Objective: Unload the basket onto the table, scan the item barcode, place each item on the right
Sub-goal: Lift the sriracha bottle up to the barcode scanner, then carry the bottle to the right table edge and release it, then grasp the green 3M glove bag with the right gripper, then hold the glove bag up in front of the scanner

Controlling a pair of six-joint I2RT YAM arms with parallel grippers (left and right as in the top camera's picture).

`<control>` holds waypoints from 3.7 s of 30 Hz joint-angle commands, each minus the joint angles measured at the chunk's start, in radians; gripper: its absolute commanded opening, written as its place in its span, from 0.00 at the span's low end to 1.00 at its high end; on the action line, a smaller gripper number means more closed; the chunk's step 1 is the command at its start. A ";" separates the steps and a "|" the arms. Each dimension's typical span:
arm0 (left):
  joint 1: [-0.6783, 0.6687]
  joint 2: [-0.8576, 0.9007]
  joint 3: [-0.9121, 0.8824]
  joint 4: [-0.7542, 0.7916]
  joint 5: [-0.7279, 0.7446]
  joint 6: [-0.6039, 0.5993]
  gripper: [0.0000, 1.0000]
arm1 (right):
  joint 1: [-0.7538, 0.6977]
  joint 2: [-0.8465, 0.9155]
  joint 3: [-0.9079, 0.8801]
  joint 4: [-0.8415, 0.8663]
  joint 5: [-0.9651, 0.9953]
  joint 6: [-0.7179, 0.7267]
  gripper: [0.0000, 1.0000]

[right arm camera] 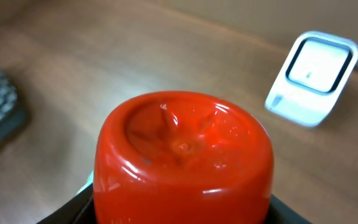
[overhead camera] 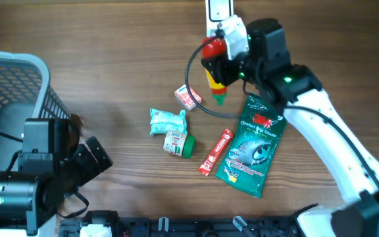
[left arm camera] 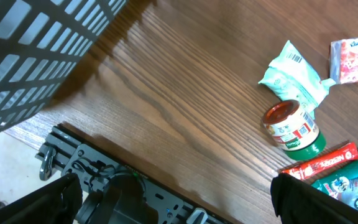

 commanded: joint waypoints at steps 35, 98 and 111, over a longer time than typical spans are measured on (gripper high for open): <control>-0.004 -0.001 -0.002 0.000 0.005 -0.010 1.00 | -0.888 0.708 0.484 -0.098 0.877 -0.387 0.38; -0.004 0.000 -0.002 0.000 0.005 -0.010 1.00 | -0.049 -0.101 -0.174 -0.253 -0.998 0.289 0.04; -0.004 -0.001 -0.002 0.000 0.005 -0.010 1.00 | -0.056 -0.100 -0.175 0.616 -1.366 1.850 0.04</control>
